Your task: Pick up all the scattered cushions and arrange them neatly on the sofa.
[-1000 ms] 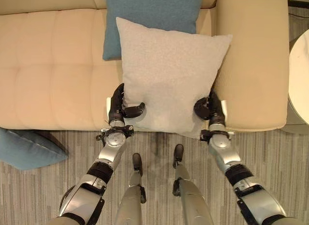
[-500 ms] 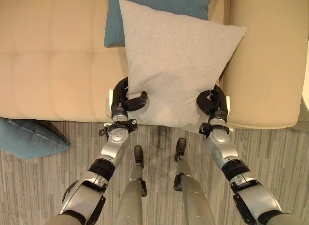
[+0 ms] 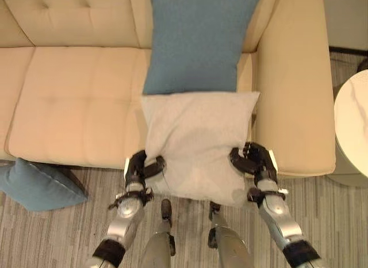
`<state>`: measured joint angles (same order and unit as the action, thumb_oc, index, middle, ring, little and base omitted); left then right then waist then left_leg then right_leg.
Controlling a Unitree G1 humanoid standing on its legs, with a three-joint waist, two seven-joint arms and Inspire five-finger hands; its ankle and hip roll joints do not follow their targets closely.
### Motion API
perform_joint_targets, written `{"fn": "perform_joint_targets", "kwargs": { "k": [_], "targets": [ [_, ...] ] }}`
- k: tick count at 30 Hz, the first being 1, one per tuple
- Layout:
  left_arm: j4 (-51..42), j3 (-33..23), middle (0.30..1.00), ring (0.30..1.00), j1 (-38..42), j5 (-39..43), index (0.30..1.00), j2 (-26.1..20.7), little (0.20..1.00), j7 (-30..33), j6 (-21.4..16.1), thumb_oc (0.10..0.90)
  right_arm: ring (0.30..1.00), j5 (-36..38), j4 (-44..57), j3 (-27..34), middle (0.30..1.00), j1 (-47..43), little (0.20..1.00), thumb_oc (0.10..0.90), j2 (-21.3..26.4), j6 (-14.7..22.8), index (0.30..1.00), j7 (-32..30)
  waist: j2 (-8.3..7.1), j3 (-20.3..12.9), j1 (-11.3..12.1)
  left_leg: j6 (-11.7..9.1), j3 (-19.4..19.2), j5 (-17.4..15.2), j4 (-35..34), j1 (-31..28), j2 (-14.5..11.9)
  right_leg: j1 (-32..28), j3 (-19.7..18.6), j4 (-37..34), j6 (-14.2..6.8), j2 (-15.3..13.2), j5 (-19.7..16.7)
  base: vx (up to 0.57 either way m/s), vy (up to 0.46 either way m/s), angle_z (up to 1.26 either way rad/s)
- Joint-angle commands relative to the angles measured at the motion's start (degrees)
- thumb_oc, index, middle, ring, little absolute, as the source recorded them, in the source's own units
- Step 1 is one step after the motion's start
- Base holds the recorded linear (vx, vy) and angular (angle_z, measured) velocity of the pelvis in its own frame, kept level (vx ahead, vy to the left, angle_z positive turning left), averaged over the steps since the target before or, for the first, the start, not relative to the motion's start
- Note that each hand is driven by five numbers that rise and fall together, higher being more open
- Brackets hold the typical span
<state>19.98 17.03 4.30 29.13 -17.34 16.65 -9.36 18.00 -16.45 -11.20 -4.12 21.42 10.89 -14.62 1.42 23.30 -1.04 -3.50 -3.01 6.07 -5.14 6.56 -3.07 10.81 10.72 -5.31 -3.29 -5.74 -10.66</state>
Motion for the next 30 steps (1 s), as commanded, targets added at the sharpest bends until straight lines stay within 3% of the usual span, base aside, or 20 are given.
{"fn": "perform_joint_targets", "kwargs": {
  "k": [1, 7, 9, 13, 16, 20, 21, 22, 23, 25, 27, 30],
  "targets": [
    [-9.22, 0.61, 0.300, 0.300, 4.61, -2.31, 0.300, 1.70, 0.300, -5.55, -6.25, 0.400, 0.300, -4.34, 8.34, -1.60, 0.300, -0.60, 0.300, 0.400, -2.94, 4.20, 0.300, 3.69, -2.19, -9.11, -0.51, 2.72, -0.69, -8.56, 2.57, -0.98, 4.87, -3.40, -2.66, 3.59, -4.13, -1.13, 9.22, 0.04, 0.050, 0.03],
    [-15.02, 1.69, 0.300, 0.300, -1.36, -2.51, 0.300, 0.48, 0.300, -7.86, -6.08, 0.400, 0.300, -7.05, 14.17, -1.32, 0.300, 5.37, 0.300, 0.400, -1.75, 4.50, 0.300, 5.66, -1.88, -12.49, -0.31, 3.38, 0.55, -8.84, 1.50, -5.51, 5.12, -6.98, -2.96, 5.18, -4.20, -0.97, 11.16, 0.03, 0.030, 0.04],
    [-16.29, 2.78, 0.300, 0.300, -1.50, -2.06, 0.300, 0.91, 0.300, -7.59, -6.27, 0.400, 0.300, -7.76, 15.08, -1.44, 0.300, 5.46, 0.300, 0.400, -2.13, 4.46, 0.300, 5.10, -1.79, -12.73, -0.48, 3.38, 2.24, -8.58, 1.89, -5.64, 4.95, -6.82, -5.21, 8.01, -4.16, -0.42, 12.29, -0.03, -0.014, 0.09],
    [-16.98, 5.62, 0.300, 0.300, 1.69, -0.75, 0.300, 1.84, 0.300, -5.85, -8.04, 0.400, 0.300, -8.57, 15.56, -2.84, 0.300, 3.52, 0.300, 0.400, -1.98, 5.19, 0.300, 2.31, -2.14, -13.62, -1.43, 3.66, 7.56, -7.38, 3.59, -4.00, 5.74, -7.24, -20.98, 10.65, -2.01, 6.47, 15.72, -0.07, -0.039, 0.98],
    [-18.47, 8.18, 0.300, 0.300, 2.57, -2.95, 0.300, 0.72, 0.300, -6.62, -7.58, 0.400, 0.300, -10.05, 17.25, -3.35, 0.300, 2.25, 0.300, 0.400, -0.91, 5.48, 0.300, 1.80, -2.95, -14.34, -0.58, 2.55, 12.21, -5.97, 3.70, -2.89, 6.40, -9.34, -20.15, 9.08, -0.23, 7.53, 16.07, -0.06, -0.172, 0.70],
    [-18.31, 9.42, 0.300, 0.300, 1.77, -2.45, 0.300, 1.36, 0.300, -7.24, -7.35, 0.400, 0.300, -10.16, 17.74, -2.96, 0.300, 2.51, 0.300, 0.400, -0.60, 5.87, 0.300, 1.07, -3.26, -14.29, -1.14, 1.30, 13.84, -4.69, 5.73, -0.01, 7.08, -11.19, -16.35, 5.85, 0.28, 7.26, 16.12, -0.12, -0.112, 1.19],
    [-18.29, 9.58, 0.300, 0.300, 1.45, -1.77, 0.300, 1.71, 0.300, -7.35, -7.33, 0.400, 0.300, -9.91, 17.98, -2.70, 0.300, 2.55, 0.300, 0.400, -0.65, 5.82, 0.300, 0.82, -3.30, -14.22, -1.57, 1.17, 12.17, -4.57, 6.23, 1.04, 6.74, -11.20, -14.99, 5.17, 0.23, 6.91, 15.99, -0.25, -0.018, 1.25],
    [-17.73, 9.70, 0.300, 0.300, 0.91, -0.59, 0.300, 2.31, 0.300, -7.47, -7.72, 0.400, 0.300, -9.83, 18.22, -2.67, 0.300, 2.11, 0.300, 0.400, -0.54, 5.78, 0.300, 0.22, -3.64, -13.48, -2.85, 1.51, 2.45, -5.22, 8.20, 2.29, 4.27, -12.01, -11.70, 3.89, -0.21, 5.44, 15.55, -0.19, 0.012, 1.10],
    [-17.72, 9.68, 0.300, 0.300, 0.95, -0.58, 0.300, 2.31, 0.300, -7.48, -7.72, 0.400, 0.300, -9.83, 18.21, -2.67, 0.300, 2.07, 0.300, 0.400, -0.54, 5.78, 0.300, 0.21, -3.60, -13.58, -2.84, 1.50, 2.44, -5.11, 8.24, 2.52, 4.22, -11.82, -11.72, 3.83, -0.20, 5.48, 15.39, -0.19, 0.035, 1.38],
    [-17.76, 9.42, 0.300, 0.300, 0.82, -0.36, 0.300, 2.18, 0.300, -7.34, -7.95, 0.400, 0.300, -10.29, 18.88, -2.85, 0.300, 1.33, 0.300, 0.400, -0.39, 5.69, 0.300, -0.33, -3.83, -13.64, -3.62, 1.56, -6.95, -5.66, 9.53, 2.55, 1.16, -11.91, -8.71, 3.04, -0.57, 4.53, 14.85, -0.09, 0.013, 1.06],
    [-18.50, 8.99, 0.300, 0.300, 0.76, -0.68, 0.300, 1.55, 0.300, -7.34, -8.09, 0.400, 0.300, -11.28, 19.89, -2.76, 0.300, 0.80, 0.300, 0.400, -0.22, 5.59, 0.300, -0.78, -4.35, -14.01, -4.55, 1.52, -13.99, -7.09, 11.65, 1.61, -1.17, -12.75, -4.51, 2.52, -0.78, 3.32, 14.58, 0.00, 0.023, 1.20],
    [-19.98, 8.58, 0.300, 0.300, 1.18, -2.14, 0.300, 0.26, 0.300, -7.61, -8.06, 0.400, 0.300, -11.54, 20.22, -2.29, 0.300, 0.37, 0.300, 0.400, -0.01, 5.72, 0.300, -0.89, -4.78, -14.19, -5.29, 1.49, -19.05, -8.85, 13.56, 0.33, -2.94, -12.58, -0.48, 2.74, -0.61, 2.07, 14.22, -0.05, 0.057, 1.31]
  ]
}}
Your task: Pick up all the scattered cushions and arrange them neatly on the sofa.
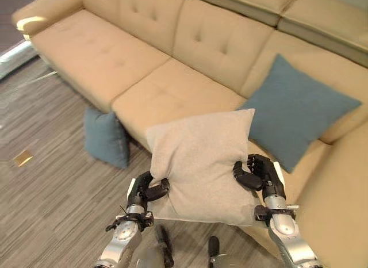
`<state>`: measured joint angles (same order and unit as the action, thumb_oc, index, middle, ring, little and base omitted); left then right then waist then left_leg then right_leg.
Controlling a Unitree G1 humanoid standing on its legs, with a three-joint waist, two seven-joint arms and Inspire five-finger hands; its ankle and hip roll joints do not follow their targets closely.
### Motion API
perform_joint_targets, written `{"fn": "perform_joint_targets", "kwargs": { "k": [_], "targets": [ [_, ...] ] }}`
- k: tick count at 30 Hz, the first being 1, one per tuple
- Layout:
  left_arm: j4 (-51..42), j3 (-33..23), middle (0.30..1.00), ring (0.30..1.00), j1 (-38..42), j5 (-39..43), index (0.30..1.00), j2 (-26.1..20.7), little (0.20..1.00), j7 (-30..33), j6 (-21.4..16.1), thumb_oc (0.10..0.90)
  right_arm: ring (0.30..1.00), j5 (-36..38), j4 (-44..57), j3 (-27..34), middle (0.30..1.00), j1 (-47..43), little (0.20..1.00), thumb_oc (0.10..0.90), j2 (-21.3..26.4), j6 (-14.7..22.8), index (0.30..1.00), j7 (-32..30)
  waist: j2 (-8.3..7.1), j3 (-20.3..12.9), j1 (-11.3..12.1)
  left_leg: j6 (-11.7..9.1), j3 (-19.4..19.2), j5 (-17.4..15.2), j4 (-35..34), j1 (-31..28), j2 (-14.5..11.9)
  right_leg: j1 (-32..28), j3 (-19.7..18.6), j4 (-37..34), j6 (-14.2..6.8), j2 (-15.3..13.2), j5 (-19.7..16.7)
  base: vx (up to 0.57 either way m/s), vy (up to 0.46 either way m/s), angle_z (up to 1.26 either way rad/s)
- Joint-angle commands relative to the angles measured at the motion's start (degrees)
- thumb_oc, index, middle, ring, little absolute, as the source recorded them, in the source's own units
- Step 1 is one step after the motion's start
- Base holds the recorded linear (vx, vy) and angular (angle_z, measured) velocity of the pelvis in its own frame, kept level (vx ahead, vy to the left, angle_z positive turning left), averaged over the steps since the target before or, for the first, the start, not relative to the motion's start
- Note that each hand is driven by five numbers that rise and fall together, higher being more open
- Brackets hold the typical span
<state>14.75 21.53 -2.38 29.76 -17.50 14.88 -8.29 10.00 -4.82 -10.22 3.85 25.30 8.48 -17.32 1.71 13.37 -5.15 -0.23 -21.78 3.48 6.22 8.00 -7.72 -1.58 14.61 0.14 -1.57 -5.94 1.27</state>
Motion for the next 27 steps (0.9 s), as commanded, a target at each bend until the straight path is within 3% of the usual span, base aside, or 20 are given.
{"fn": "perform_joint_targets", "kwargs": {
  "k": [1, 6, 9, 11, 12, 14, 15, 16, 17, 18, 19, 20, 24, 25, 27],
  "targets": [
    [-15.51, 3.72, 0.300, 0.300, 8.00, -3.90, 0.300, -0.33, 0.300, -6.05, -9.20, 0.400, 0.300, -3.57, 8.48, -3.08, 0.300, -7.77, 0.300, 0.400, -3.91, 8.28, 0.300, 1.88, -5.01, -4.48, -1.38, -2.09, -1.43, -6.75, 1.54, -2.05, 1.43, -0.21, -2.81, -3.04, -2.54, 2.01, 2.18, 0.02, 0.108, 0.63],
    [-17.23, 3.23, 0.300, 0.300, 7.26, -7.00, 0.300, -2.09, 0.300, -6.55, -8.80, 0.400, 0.300, -2.87, 7.84, -3.83, 0.300, -8.48, 0.300, 0.400, -5.08, 8.24, 0.300, 3.23, -5.21, -5.22, -0.01, -1.46, 1.52, -6.72, -1.83, -3.12, 3.54, -1.14, -0.68, -2.91, -3.48, 1.30, 1.90, 0.10, 0.166, 0.71],
    [-17.42, 2.80, 0.300, 0.300, 7.11, -7.18, 0.300, -2.67, 0.300, -6.74, -8.22, 0.400, 0.300, -2.67, 7.49, -4.43, 0.300, -8.67, 0.300, 0.400, -5.89, 7.81, 0.300, 4.06, -5.57, -5.41, 1.17, 0.02, 2.73, -7.16, -3.04, -3.66, 4.97, -0.88, -0.34, 0.61, -4.09, 0.10, 3.17, 0.08, 0.182, 0.21],
    [-17.36, 2.62, 0.300, 0.300, 7.22, -7.56, 0.300, -2.79, 0.300, -6.66, -7.94, 0.400, 0.300, -3.01, 7.56, -4.79, 0.300, -8.74, 0.300, 0.400, -6.47, 7.59, 0.300, 4.35, -5.44, -5.12, 1.82, 1.31, 4.28, -7.70, -4.11, -4.84, 6.23, 0.69, -0.30, 7.08, -4.99, -1.79, 3.97, 0.10, 0.230, 0.25],
    [-16.61, 2.57, 0.300, 0.300, 7.78, -8.19, 0.300, -2.80, 0.300, -6.21, -7.83, 0.400, 0.300, -3.51, 7.19, -5.32, 0.300, -9.55, 0.300, 0.400, -6.86, 7.24, 0.300, 4.55, -5.16, -4.33, 1.64, 2.25, 5.47, -7.93, -4.88, -6.00, 7.29, 3.17, -1.19, 13.40, -5.63, -3.38, 2.84, 0.08, 0.196, 0.36],
    [-16.35, 2.42, 0.300, 0.300, 8.09, -8.25, 0.300, -2.95, 0.300, -5.91, -7.82, 0.400, 0.300, -3.79, 7.10, -5.59, 0.300, -10.03, 0.300, 0.400, -6.99, 7.05, 0.300, 4.60, -5.14, -3.85, 1.41, 2.64, 6.19, -7.87, -5.32, -6.25, 7.67, 5.12, -2.54, 17.18, -6.00, -3.63, 2.08, 0.06, 0.122, 0.48],
    [-16.11, 2.26, 0.300, 0.300, 8.27, -8.41, 0.300, -2.89, 0.300, -5.60, -7.86, 0.400, 0.300, -3.96, 7.16, -5.89, 0.300, -10.07, 0.300, 0.400, -7.13, 7.06, 0.300, 4.82, -4.85, -3.59, 1.11, 2.82, 6.95, -7.79, -5.93, -6.77, 7.72, 6.63, -4.53, 19.52, -6.37, -3.12, 1.80, 0.19, 0.125, 0.47],
    [-15.76, 2.17, 0.300, 0.300, 8.43, -8.96, 0.300, -2.67, 0.300, -5.51, -8.16, 0.400, 0.300, -4.23, 7.44, -5.86, 0.300, -9.79, 0.300, 0.400, -6.88, 7.06, 0.300, 5.12, -4.34, -3.76, 0.21, 2.82, 8.66, -7.73, -7.51, -8.22, 7.98, 8.90, -9.62, 20.84, -5.75, 0.11, 3.74, 0.24, 0.104, 0.36],
    [-15.86, 2.21, 0.300, 0.300, 8.36, -8.99, 0.300, -2.46, 0.300, -5.61, -8.33, 0.400, 0.300, -3.97, 7.66, -5.59, 0.300, -9.54, 0.300, 0.400, -6.72, 6.96, 0.300, 5.38, -4.25, -3.69, -0.43, 2.74, 9.75, -7.70, -7.93, -8.93, 8.40, 9.88, -12.47, 19.81, -5.45, 2.36, 4.65, 0.20, 0.073, 0.39],
    [-15.87, 2.19, 0.300, 0.300, 8.38, -8.99, 0.300, -2.45, 0.300, -5.61, -8.33, 0.400, 0.300, -3.96, 7.67, -5.58, 0.300, -9.56, 0.300, 0.400, -6.71, 6.95, 0.300, 5.39, -4.17, -3.78, -0.35, 2.68, 9.66, -7.54, -7.94, -8.75, 8.26, 10.00, -12.52, 19.56, -5.37, 2.50, 4.33, 0.21, 0.010, 0.50],
    [-15.73, 2.30, 0.300, 0.300, 8.10, -8.91, 0.300, -2.34, 0.300, -5.91, -8.52, 0.400, 0.300, -3.27, 7.42, -5.40, 0.300, -9.42, 0.300, 0.400, -6.41, 7.16, 0.300, 5.61, -4.53, -3.80, -1.04, 2.71, 11.29, -7.90, -8.28, -9.42, 9.36, 11.46, -15.55, 15.11, -4.85, 5.03, 3.57, 0.22, -0.034, 0.48],
    [-15.58, 2.10, 0.300, 0.300, 7.88, -8.77, 0.300, -2.35, 0.300, -5.83, -8.65, 0.400, 0.300, -2.76, 7.30, -5.40, 0.300, -9.60, 0.300, 0.400, -6.37, 7.33, 0.300, 5.65, -4.78, -3.76, -1.18, 2.71, 12.03, -8.41, -8.75, -10.17, 9.99, 12.57, -15.93, 12.24, -4.84, 5.76, 2.08, 0.30, -0.056, 0.43],
    [-15.36, 1.58, 0.300, 0.300, 7.65, -8.18, 0.300, -2.05, 0.300, -5.29, -9.00, 0.400, 0.300, -1.75, 6.66, -5.85, 0.300, -9.32, 0.300, 0.400, -6.62, 7.23, 0.300, 5.62, -5.43, -3.58, -1.49, 2.41, 13.78, -9.97, -8.25, -11.78, 10.85, 12.74, -14.70, 5.96, -5.22, 5.89, -0.43, 0.22, -0.081, 0.29],
    [-15.37, 1.58, 0.300, 0.300, 6.50, -8.62, 0.300, -1.39, 0.300, -6.60, -8.52, 0.400, 0.300, -1.75, 7.27, -4.76, 0.300, -6.90, 0.300, 0.400, -6.20, 7.42, 0.300, 6.72, -5.87, -4.13, -2.12, 1.94, 14.28, -11.99, -6.10, -12.48, 11.12, 11.06, -16.23, 5.58, -4.29, 6.13, -0.94, 0.23, -0.106, 0.46],
    [-15.57, 1.72, 0.300, 0.300, 6.20, -8.14, 0.300, -1.16, 0.300, -7.47, -8.98, 0.400, 0.300, -1.52, 7.48, -3.70, 0.300, -5.65, 0.300, 0.400, -5.58, 7.79, 0.300, 6.64, -5.67, -4.59, -2.55, 0.65, 13.79, -13.66, -2.23, -12.13, 10.62, 9.66, -15.20, 4.99, -3.56, 5.51, -0.57, 0.28, -0.145, 0.55]
  ]
}}
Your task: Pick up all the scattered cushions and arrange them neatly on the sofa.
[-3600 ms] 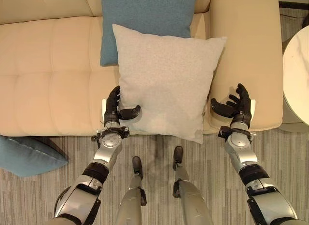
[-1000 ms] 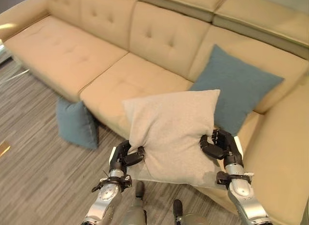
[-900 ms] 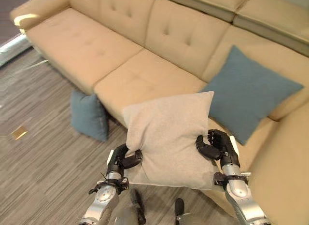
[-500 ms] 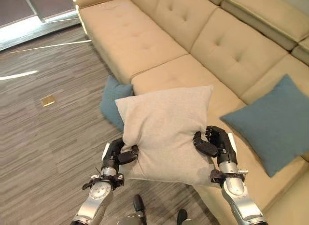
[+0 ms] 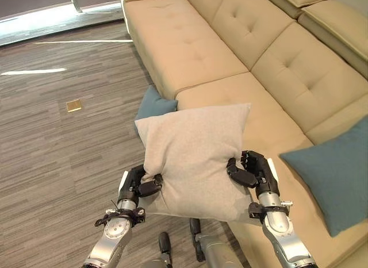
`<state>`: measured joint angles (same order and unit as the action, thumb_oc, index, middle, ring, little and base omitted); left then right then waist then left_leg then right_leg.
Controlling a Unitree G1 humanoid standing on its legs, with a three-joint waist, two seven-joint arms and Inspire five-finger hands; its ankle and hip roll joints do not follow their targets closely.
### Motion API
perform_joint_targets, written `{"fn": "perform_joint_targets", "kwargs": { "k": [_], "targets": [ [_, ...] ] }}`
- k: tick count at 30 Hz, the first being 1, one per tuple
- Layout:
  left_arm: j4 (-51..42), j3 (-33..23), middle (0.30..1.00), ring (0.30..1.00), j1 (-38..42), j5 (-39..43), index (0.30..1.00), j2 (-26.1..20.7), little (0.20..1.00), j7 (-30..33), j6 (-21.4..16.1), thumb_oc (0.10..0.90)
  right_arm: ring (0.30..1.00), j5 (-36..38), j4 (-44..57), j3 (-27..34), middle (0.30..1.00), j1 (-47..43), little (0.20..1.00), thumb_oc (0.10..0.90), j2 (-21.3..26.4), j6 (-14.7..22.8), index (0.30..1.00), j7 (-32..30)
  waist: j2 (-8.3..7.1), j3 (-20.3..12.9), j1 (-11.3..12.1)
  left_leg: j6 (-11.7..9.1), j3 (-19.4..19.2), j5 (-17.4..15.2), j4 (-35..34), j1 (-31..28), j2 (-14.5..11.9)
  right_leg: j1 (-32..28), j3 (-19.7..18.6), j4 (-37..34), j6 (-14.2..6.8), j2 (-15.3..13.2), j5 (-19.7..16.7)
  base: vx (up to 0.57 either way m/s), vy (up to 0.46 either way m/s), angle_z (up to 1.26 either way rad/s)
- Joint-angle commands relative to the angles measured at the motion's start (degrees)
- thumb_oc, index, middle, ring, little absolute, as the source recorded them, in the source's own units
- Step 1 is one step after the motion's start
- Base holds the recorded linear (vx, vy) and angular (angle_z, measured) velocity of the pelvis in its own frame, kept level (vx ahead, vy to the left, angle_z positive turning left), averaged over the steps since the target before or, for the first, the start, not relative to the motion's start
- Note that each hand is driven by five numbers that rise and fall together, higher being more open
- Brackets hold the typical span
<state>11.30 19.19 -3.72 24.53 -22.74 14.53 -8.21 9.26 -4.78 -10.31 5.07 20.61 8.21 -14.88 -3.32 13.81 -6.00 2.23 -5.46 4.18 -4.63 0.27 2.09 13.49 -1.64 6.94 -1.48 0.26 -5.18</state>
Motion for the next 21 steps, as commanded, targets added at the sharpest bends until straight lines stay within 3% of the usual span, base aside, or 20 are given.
{"fn": "perform_joint_targets", "kwargs": {
  "k": [1, 2, 3, 4, 7, 10, 11, 13, 14, 15, 21],
  "targets": [
    [-12.31, 4.49, 0.300, 0.300, 7.56, -2.76, 0.300, 4.26, 0.300, -7.31, -9.02, 0.400, 0.300, -0.48, 7.52, -2.88, 0.300, -6.15, 0.300, 0.400, -0.72, 8.27, 0.300, 3.98, -0.72, -4.85, -2.30, -3.17, -3.20, -14.69, 12.96, -3.11, -0.06, -6.67, 1.42, -2.27, -3.01, -0.85, 6.05, 0.28, -0.177, 0.42],
    [-12.26, 4.57, 0.300, 0.300, 7.70, -2.49, 0.300, 4.40, 0.300, -7.57, -9.02, 0.400, 0.300, -0.20, 7.49, -2.30, 0.300, -5.69, 0.300, 0.400, -0.47, 8.24, 0.300, 3.99, -1.04, -4.66, -2.49, -4.55, -4.17, -13.17, 17.32, -1.54, -1.13, -7.95, 1.62, -2.83, -2.56, -1.17, 6.33, 0.12, -0.105, 0.36],
    [-12.26, 4.57, 0.300, 0.300, 7.70, -2.49, 0.300, 4.40, 0.300, -7.57, -9.02, 0.400, 0.300, -0.20, 7.49, -2.30, 0.300, -5.69, 0.300, 0.400, -0.47, 8.24, 0.300, 3.99, -1.04, -4.66, -2.49, -4.55, -4.17, -13.17, 17.32, -1.54, -1.13, -7.95, 1.62, -2.83, -2.56, -1.17, 6.33, 0.13, -0.141, 0.40],
    [-12.39, 4.89, 0.300, 0.300, 7.81, -1.93, 0.300, 4.51, 0.300, -7.80, -8.78, 0.400, 0.300, 0.01, 7.91, -1.60, 0.300, -5.45, 0.300, 0.400, 0.26, 8.38, 0.300, 3.83, -1.52, -4.02, -2.37, -6.37, -4.78, -11.20, 26.60, 2.36, -2.80, -10.23, 2.35, -4.23, -1.13, -1.17, 6.70, 0.13, -0.140, 0.29],
    [-11.84, 4.92, 0.300, 0.300, 7.72, -1.77, 0.300, 4.69, 0.300, -8.10, -8.42, 0.400, 0.300, 0.36, 7.99, -0.99, 0.300, -4.75, 0.300, 0.400, 0.65, 8.22, 0.300, 3.79, -2.02, -4.04, -2.25, -6.56, -5.78, -10.22, 29.95, 3.69, -4.40, -12.37, 2.64, -5.65, -0.32, -1.12, 7.31, 0.15, -0.102, 0.16],
    [-11.78, 5.25, 0.300, 0.300, 7.40, -1.86, 0.300, 4.66, 0.300, -8.59, -7.76, 0.400, 0.300, 0.65, 8.26, -0.22, 0.300, -3.94, 0.300, 0.400, 0.66, 8.01, 0.300, 3.84, -2.83, -4.37, -1.78, -5.29, -6.77, -11.53, 26.80, 6.30, -5.09, -14.46, 2.83, -6.98, -0.49, -1.73, 8.19, 0.20, -0.031, 0.10],
    [-12.01, 5.37, 0.300, 0.300, 6.86, -2.14, 0.300, 4.52, 0.300, -8.92, -7.48, 0.400, 0.300, 0.60, 8.12, 0.08, 0.300, -3.54, 0.300, 0.400, 0.58, 8.02, 0.300, 3.87, -2.80, -4.88, -1.53, -4.66, -6.72, -10.95, 21.06, 7.81, -5.21, -15.43, 2.55, -7.88, -0.94, -1.51, 8.86, 0.28, 0.040, 0.07],
    [-12.26, 5.48, 0.300, 0.300, 6.42, -2.36, 0.300, 4.45, 0.300, -8.88, -7.16, 0.400, 0.300, 0.80, 7.99, 0.12, 0.300, -3.26, 0.300, 0.400, 0.27, 7.95, 0.300, 3.69, -2.19, -4.98, -0.87, -5.16, -6.22, -6.72, 14.28, 9.31, -5.25, -16.66, 2.24, -8.39, -1.21, -0.84, 9.66, 0.22, 0.050, 0.03],
    [-12.28, 5.50, 0.300, 0.300, 6.38, -2.37, 0.300, 4.46, 0.300, -8.87, -7.15, 0.400, 0.300, 0.81, 7.99, 0.12, 0.300, -3.23, 0.300, 0.400, 0.28, 7.95, 0.300, 3.69, -2.27, -5.03, -0.89, -5.16, -6.23, -6.44, 13.74, 9.04, -5.09, -16.70, 2.25, -8.41, -1.22, -0.95, 9.69, 0.24, 0.057, -0.06],
    [-12.77, 5.11, 0.300, 0.300, 5.90, -2.37, 0.300, 4.46, 0.300, -8.33, -7.16, 0.400, 0.300, 1.02, 7.67, -0.36, 0.300, -3.54, 0.300, 0.400, -0.10, 7.85, 0.300, 3.40, -1.73, -4.53, 0.52, -5.52, -3.79, -3.23, 9.89, 11.62, -4.42, -18.10, 0.86, -8.12, -1.13, 0.07, 10.75, 0.17, 0.039, -0.14],
    [-13.27, 4.60, 0.300, 0.300, 4.23, -2.69, 0.300, 4.06, 0.300, -8.33, -7.16, 0.400, 0.300, 0.56, 7.61, -1.22, 0.300, -3.23, 0.300, 0.400, -0.72, 7.66, 0.300, 4.16, -1.47, -5.98, 1.05, -4.29, -1.88, -3.23, 8.12, 9.21, -2.68, -19.36, -1.72, -5.07, -1.69, -0.45, 12.74, 0.23, 0.110, -0.48]
  ]
}}
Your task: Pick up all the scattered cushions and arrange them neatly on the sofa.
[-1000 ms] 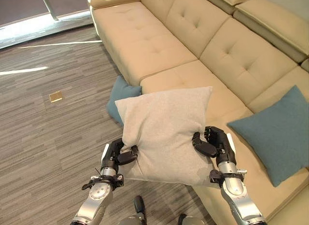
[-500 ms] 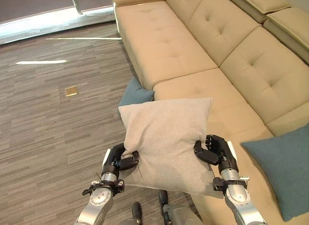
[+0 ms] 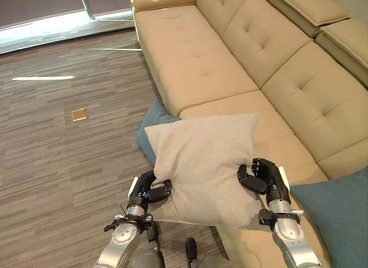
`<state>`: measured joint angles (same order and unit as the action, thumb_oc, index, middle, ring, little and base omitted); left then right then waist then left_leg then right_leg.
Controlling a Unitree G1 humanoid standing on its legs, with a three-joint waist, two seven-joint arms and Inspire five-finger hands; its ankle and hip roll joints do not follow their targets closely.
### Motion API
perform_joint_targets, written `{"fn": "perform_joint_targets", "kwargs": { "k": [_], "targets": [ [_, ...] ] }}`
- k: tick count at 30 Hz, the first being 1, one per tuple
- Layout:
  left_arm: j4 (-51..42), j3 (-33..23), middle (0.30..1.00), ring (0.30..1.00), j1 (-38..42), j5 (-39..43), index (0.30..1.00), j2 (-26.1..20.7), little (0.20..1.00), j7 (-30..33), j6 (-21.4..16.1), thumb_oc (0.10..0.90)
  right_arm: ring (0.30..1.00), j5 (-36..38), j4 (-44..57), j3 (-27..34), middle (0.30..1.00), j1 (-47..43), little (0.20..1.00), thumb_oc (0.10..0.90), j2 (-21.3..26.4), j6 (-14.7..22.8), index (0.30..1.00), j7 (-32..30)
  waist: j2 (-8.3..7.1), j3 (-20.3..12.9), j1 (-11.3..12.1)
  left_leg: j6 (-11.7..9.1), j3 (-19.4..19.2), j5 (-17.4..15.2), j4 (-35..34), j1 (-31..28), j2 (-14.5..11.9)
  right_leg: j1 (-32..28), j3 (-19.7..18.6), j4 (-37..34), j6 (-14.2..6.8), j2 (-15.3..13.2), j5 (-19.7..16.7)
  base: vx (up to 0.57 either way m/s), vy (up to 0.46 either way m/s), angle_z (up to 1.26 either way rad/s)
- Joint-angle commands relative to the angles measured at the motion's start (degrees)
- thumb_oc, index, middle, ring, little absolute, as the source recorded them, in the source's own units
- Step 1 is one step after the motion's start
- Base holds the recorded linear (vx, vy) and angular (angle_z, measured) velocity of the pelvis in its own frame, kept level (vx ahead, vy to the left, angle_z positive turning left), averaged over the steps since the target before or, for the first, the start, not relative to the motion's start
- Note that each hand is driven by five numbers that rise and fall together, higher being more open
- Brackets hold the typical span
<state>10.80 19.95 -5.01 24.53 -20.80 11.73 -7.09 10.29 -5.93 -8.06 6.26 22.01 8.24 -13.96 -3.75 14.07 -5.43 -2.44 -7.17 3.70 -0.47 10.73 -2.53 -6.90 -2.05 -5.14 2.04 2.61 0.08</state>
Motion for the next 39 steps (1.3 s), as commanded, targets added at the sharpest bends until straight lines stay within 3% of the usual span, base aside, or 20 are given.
{"fn": "perform_joint_targets", "kwargs": {
  "k": [1, 3, 4, 5, 6, 8, 10, 11, 13, 15, 19, 23, 24, 26, 27, 28, 29, 32, 36, 39],
  "targets": [
    [-12.82, 3.72, 0.300, 0.300, 5.50, -2.72, 0.300, 2.04, 0.300, -5.46, -8.30, 0.400, 0.300, -0.59, 8.84, -3.74, 0.300, -4.56, 0.300, 0.400, -2.33, 7.70, 0.300, 3.54, -1.12, -6.67, 0.74, 1.02, -0.76, -3.28, 3.59, -2.14, 2.34, 1.05, -2.06, 8.57, -5.80, -3.34, 8.08, 0.32, 0.227, -0.46],
    [-12.60, 3.72, 0.300, 0.300, 6.25, -3.12, 0.300, 1.89, 0.300, -4.96, -8.35, 0.400, 0.300, -0.73, 8.60, -4.29, 0.300, -5.38, 0.300, 0.400, -2.88, 7.50, 0.300, 3.42, -0.91, -7.06, 0.86, 2.08, -1.58, -3.98, 2.89, -3.73, 2.87, 2.21, -2.65, 12.75, -7.04, -4.18, 8.00, 0.22, 0.178, -0.36],
    [-12.41, 3.66, 0.300, 0.300, 6.50, -3.25, 0.300, 1.77, 0.300, -4.77, -8.29, 0.400, 0.300, -0.94, 8.29, -4.56, 0.300, -5.81, 0.300, 0.400, -3.08, 7.35, 0.300, 3.67, -0.80, -7.08, 0.76, 2.65, -2.08, -4.25, 2.24, -4.80, 3.16, 3.61, -3.01, 15.87, -7.91, -4.55, 6.89, 0.14, 0.166, -0.27],
    [-12.15, 3.49, 0.300, 0.300, 7.16, -3.39, 0.300, 1.12, 0.300, -4.14, -8.32, 0.400, 0.300, -1.06, 8.06, -5.36, 0.300, -7.12, 0.300, 0.400, -3.60, 7.09, 0.300, 3.97, -0.31, -6.24, 0.13, 3.86, -2.75, -4.69, 0.82, -7.18, 3.35, 7.84, -3.44, 24.74, -9.91, -5.03, 2.64, 0.14, 0.164, -0.23],
    [-12.13, 3.45, 0.300, 0.300, 7.20, -3.39, 0.300, 1.12, 0.300, -4.14, -8.33, 0.400, 0.300, -1.06, 8.03, -5.38, 0.300, -7.19, 0.300, 0.400, -3.60, 7.09, 0.300, 3.97, -0.34, -6.25, 0.20, 3.88, -2.87, -4.64, 0.73, -7.16, 3.38, 8.12, -3.57, 25.12, -9.93, -5.03, 2.77, 0.14, 0.180, -0.26],
    [-11.61, 2.80, 0.300, 0.300, 7.17, -3.88, 0.300, 1.21, 0.300, -3.50, -8.38, 0.400, 0.300, -0.83, 7.87, -6.30, 0.300, -7.42, 0.300, 0.400, -4.63, 7.13, 0.300, 4.48, 0.74, -5.68, -0.19, 4.25, -4.38, -5.16, -1.59, -10.11, 2.89, 12.40, -0.44, 30.26, -10.91, -6.16, 1.36, 0.16, 0.121, -0.14],
    [-11.40, 2.62, 0.300, 0.300, 7.06, -3.78, 0.300, 1.23, 0.300, -3.48, -8.55, 0.400, 0.300, -0.94, 7.73, -6.47, 0.300, -7.37, 0.300, 0.400, -4.59, 7.03, 0.300, 4.58, 0.85, -5.65, -0.34, 4.18, -4.55, -5.39, -2.44, -11.16, 2.99, 13.06, 1.17, 29.23, -10.83, -6.75, 1.60, 0.17, 0.038, -0.23],
    [-11.25, 2.19, 0.300, 0.300, 6.15, -3.08, 0.300, 1.19, 0.300, -3.75, -8.85, 0.400, 0.300, -0.71, 7.49, -6.84, 0.300, -7.46, 0.300, 0.400, -4.52, 6.92, 0.300, 5.10, 1.11, -5.87, -0.46, 3.88, -5.71, -6.72, -3.39, -13.06, 2.94, 14.66, 5.85, 23.18, -10.18, -7.83, 3.02, 0.24, 0.002, -0.33],
    [-11.06, 2.06, 0.300, 0.300, 5.71, -2.82, 0.300, 1.33, 0.300, -3.83, -8.81, 0.400, 0.300, -0.44, 7.44, -7.11, 0.300, -7.61, 0.300, 0.400, -4.54, 6.86, 0.300, 5.27, 1.12, -5.83, -0.67, 3.78, -6.14, -7.41, -3.53, -13.93, 2.90, 15.34, 7.95, 19.98, -9.86, -7.82, 2.57, 0.21, -0.009, -0.39],
    [-10.43, 1.66, 0.300, 0.300, 4.70, -2.72, 0.300, 1.67, 0.300, -4.24, -8.61, 0.400, 0.300, 0.22, 7.14, -6.77, 0.300, -7.38, 0.300, 0.400, -4.72, 6.82, 0.300, 5.58, 0.33, -5.57, -1.43, 3.52, -6.63, -8.81, -4.27, -16.50, 4.03, 18.01, 10.50, 10.91, -10.06, -6.18, -0.70, 0.24, -0.040, -0.46],
    [-10.08, 1.12, 0.300, 0.300, 4.80, -2.31, 0.300, 2.04, 0.300, -4.99, -9.18, 0.400, 0.300, 0.02, 7.30, -6.17, 0.300, -6.04, 0.300, 0.400, -4.39, 6.90, 0.300, 5.57, 0.12, -5.33, -2.25, 3.18, -5.85, -10.16, -4.53, -18.14, 4.53, 18.43, 10.74, 7.05, -10.61, -5.81, -2.19, 0.26, -0.088, -0.08],
    [-9.95, 2.02, 0.300, 0.300, 4.51, -2.67, 0.300, 3.00, 0.300, -5.52, -8.98, 0.400, 0.300, -0.08, 7.19, -5.03, 0.300, -4.37, 0.300, 0.400, -3.85, 7.03, 0.300, 5.61, 0.41, -6.06, -3.08, 3.09, -5.01, -12.11, -4.00, -19.84, 4.93, 17.32, 8.31, 7.83, -9.18, -5.18, -2.96, 0.20, -0.083, 0.15],
    [-9.71, 2.58, 0.300, 0.300, 4.56, -2.82, 0.300, 3.30, 0.300, -6.12, -9.02, 0.400, 0.300, 0.38, 7.44, -3.76, 0.300, -3.44, 0.300, 0.400, -2.88, 7.48, 0.300, 5.51, 1.36, -6.86, -3.89, 1.70, -5.28, -14.29, 0.65, -19.76, 3.90, 15.32, 9.01, 7.30, -7.98, -5.03, -1.82, 0.24, -0.119, 0.09],
    [-9.76, 2.76, 0.300, 0.300, 4.70, -2.48, 0.300, 3.65, 0.300, -6.10, -9.00, 0.400, 0.300, 0.46, 7.41, -3.31, 0.300, -3.18, 0.300, 0.400, -2.46, 7.47, 0.300, 5.46, 1.43, -6.82, -4.12, 0.57, -5.36, -14.71, 4.51, -18.68, 3.19, 13.85, 8.99, 6.97, -7.44, -4.87, -1.04, 0.23, -0.169, 0.04],
    [-9.87, 2.88, 0.300, 0.300, 5.07, -1.68, 0.300, 3.75, 0.300, -6.15, -9.09, 0.400, 0.300, 0.65, 7.53, -2.70, 0.300, -3.15, 0.300, 0.400, -1.66, 7.57, 0.300, 5.10, 0.81, -6.17, -3.94, -1.69, -5.53, -11.72, 13.29, -15.69, 1.37, 11.27, 8.79, 6.21, -6.23, -4.82, -0.10, 0.15, -0.174, 0.05],
    [-9.86, 2.89, 0.300, 0.300, 5.11, -1.67, 0.300, 3.74, 0.300, -6.15, -9.09, 0.400, 0.300, 0.66, 7.54, -2.68, 0.300, -3.17, 0.300, 0.400, -1.66, 7.57, 0.300, 5.10, 0.84, -6.11, -4.00, -1.80, -5.44, -11.97, 13.92, -15.37, 1.20, 11.24, 8.88, 6.14, -6.14, -4.73, -0.14, 0.20, -0.228, 0.04],
    [-9.80, 2.70, 0.300, 0.300, 5.07, -1.24, 0.300, 3.88, 0.300, -6.10, -9.06, 0.400, 0.300, 1.28, 7.84, -1.99, 0.300, -2.67, 0.300, 0.400, -1.01, 7.63, 0.300, 5.03, 0.11, -5.47, -3.32, -3.34, -4.19, -7.96, 21.14, -12.52, 0.47, 9.08, 8.09, 5.19, -4.59, -4.28, 0.54, 0.10, -0.114, -0.03],
    [-10.01, 2.73, 0.300, 0.300, 4.85, -1.11, 0.300, 3.77, 0.300, -6.13, -8.81, 0.400, 0.300, 1.99, 7.88, -1.87, 0.300, -2.54, 0.300, 0.400, -0.83, 7.28, 0.300, 5.05, -0.47, -5.04, -2.86, -2.74, -3.97, -7.97, 23.67, -9.96, 0.16, 7.55, 7.49, 4.50, -4.03, -4.14, 1.47, 0.17, -0.093, -0.10],
    [-9.98, 2.68, 0.300, 0.300, 3.32, -1.36, 0.300, 3.92, 0.300, -6.39, -8.16, 0.400, 0.300, 1.81, 7.62, -1.56, 0.300, -2.00, 0.300, 0.400, -0.54, 6.96, 0.300, 5.10, -0.99, -5.34, -1.73, -0.86, -4.12, -10.21, 16.89, -6.06, -0.38, 5.26, 5.72, 4.14, -4.71, -4.73, 3.24, 0.20, 0.001, -0.33],
    [-10.24, 2.46, 0.300, 0.300, 2.76, -1.55, 0.300, 4.34, 0.300, -5.65, -7.72, 0.400, 0.300, 1.65, 7.30, -1.72, 0.300, -1.94, 0.300, 0.400, -0.70, 6.85, 0.300, 4.60, 0.20, -4.89, -0.36, -1.46, -1.00, -3.95, 6.46, -3.36, -0.60, 2.88, 3.79, 4.20, -4.62, -3.29, 4.95, 0.18, 0.039, -0.45]
  ]
}}
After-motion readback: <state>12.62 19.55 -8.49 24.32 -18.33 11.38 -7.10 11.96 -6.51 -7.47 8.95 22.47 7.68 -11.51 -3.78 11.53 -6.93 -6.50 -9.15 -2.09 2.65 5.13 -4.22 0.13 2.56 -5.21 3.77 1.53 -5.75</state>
